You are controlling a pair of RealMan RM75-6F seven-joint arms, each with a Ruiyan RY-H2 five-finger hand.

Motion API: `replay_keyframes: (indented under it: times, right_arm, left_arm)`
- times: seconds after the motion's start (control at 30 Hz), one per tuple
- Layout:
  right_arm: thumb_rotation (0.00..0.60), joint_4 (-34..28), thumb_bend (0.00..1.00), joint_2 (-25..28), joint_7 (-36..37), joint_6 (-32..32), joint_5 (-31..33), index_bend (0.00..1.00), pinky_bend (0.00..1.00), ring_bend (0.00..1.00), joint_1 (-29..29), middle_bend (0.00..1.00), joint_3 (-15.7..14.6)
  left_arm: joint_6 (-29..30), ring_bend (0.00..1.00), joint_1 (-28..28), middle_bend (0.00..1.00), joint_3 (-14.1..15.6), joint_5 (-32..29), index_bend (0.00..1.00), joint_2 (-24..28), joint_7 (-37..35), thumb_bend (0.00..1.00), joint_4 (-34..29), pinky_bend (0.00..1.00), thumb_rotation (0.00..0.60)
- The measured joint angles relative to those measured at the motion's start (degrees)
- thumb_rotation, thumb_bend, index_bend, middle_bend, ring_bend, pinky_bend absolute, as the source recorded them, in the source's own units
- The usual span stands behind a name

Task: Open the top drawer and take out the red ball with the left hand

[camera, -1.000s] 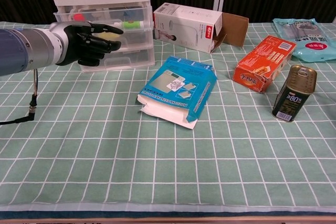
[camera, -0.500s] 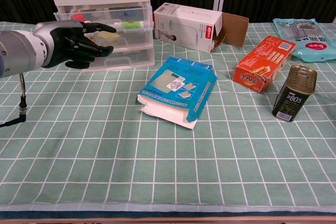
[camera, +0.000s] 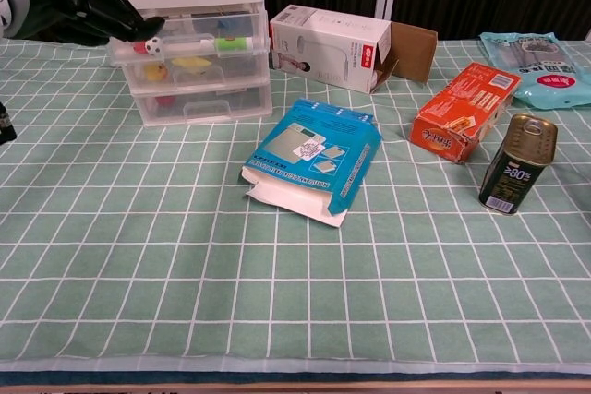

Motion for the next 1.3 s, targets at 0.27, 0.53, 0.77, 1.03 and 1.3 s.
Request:
replay_keyframes:
  times: [0.27,0.53,0.77,1.03,1.3]
  right_arm:
    - [0.6,0.1,0.09,0.1,0.1,-0.4,-0.1,0.0,0.22,0.0,0.1,0.0,-0.1]
    - [0.6,0.0,0.08,0.2,0.1,-0.6,0.1,0.0,0.22,0.0,0.1,0.0,-0.2]
    - [0.6,0.0,0.08,0.2,0.2,-0.6,0.2,0.0,0.22,0.0,0.2,0.0,-0.2]
    - [0.6,-0.1,0.08,0.2,0.2,-0.5,0.1,0.0,0.22,0.0,0.1,0.0,-0.2]
    - [0.6,-0.1,0.09,0.1,0.1,-0.4,0.1,0.0,0.22,0.0,0.1,0.0,-0.1]
  left_arm:
    - [2.4,1.0,-3.9,1.0,-0.5,-13.0,0.16,2.0,13.3,0.46,0.4,1.0,0.6]
    - [2.1,1.0,-8.0,1.0,-0.2,-24.4,0.17,2.3,19.5,0.46,3.1,1.0,0.6]
    - [2.1,1.0,-9.4,1.0,-0.1,-27.1,0.17,1.9,20.6,0.46,4.9,1.0,0.6]
    - [1.3,1.0,-10.1,1.0,-0.1,-29.7,0.23,2.7,20.9,0.46,4.5,1.0,0.6]
    - [0.3,1.0,-9.6,1.0,0.3,-28.7,0.26,4.4,19.7,0.46,2.1,1.0,0.6]
